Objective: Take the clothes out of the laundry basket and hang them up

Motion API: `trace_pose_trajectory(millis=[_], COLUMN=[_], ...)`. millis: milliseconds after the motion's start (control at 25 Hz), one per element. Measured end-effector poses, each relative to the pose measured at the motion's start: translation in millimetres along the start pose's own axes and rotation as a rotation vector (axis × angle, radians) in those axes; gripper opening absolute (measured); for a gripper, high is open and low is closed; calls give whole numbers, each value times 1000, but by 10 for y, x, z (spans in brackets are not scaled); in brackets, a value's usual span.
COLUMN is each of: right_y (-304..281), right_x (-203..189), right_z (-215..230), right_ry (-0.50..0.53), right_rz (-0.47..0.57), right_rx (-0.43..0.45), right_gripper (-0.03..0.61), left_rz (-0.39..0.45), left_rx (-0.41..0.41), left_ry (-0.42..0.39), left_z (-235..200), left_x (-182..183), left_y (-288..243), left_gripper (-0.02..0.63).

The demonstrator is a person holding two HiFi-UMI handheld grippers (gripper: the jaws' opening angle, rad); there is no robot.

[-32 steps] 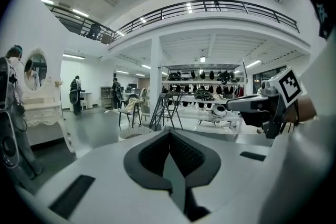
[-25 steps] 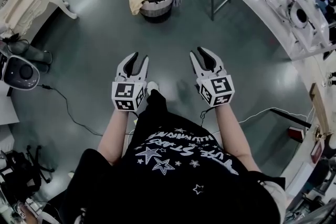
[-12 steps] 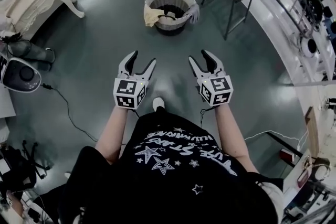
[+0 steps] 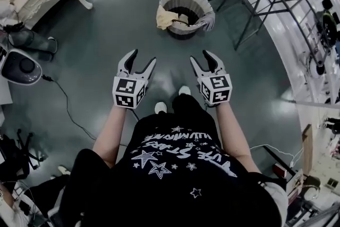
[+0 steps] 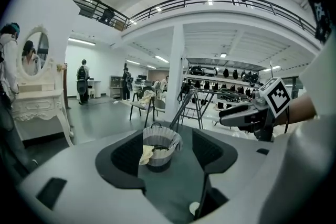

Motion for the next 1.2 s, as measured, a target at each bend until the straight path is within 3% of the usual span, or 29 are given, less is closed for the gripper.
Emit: trace_pose_trajectory(millis=[400,560,720,1000,1080,1200], right_y=[-1168,-1622,-2091,-2893,-3089,-3358], right_x=[-74,-121,-190,-506,-615,-767], right_z=[457,746,1059,1382,1425,1404], right_ry=[99,160,285,599,613,540], right_rz=[-107,-174,-233,-325,-352,-387], right_rx=[92,138,189,301,341,384], right_gripper=[216,216,216,210,206,195], left_rz=[-77,-156,-197,-271,-282,-280], left_rx=[121,141,151,214,233,264], left_ry=[56,79,83,142,163,191], left_z=[-527,-620,-694,-843,-886,-994], left_x=[-64,-75,-40,-178,-238,-337], left_y=[-576,-1043,-1577,-2195,-2336,-2509], left_gripper=[298,298,299,298,298,298])
Point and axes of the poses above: the fingertips, and each gripper's own axes: y backward along the fingers, z to its right, x out of its top, the point moved 1 cm from there along y, backward along the fingers, and after that the axes turned 4 degrees about -z, right-handed, at the moved point
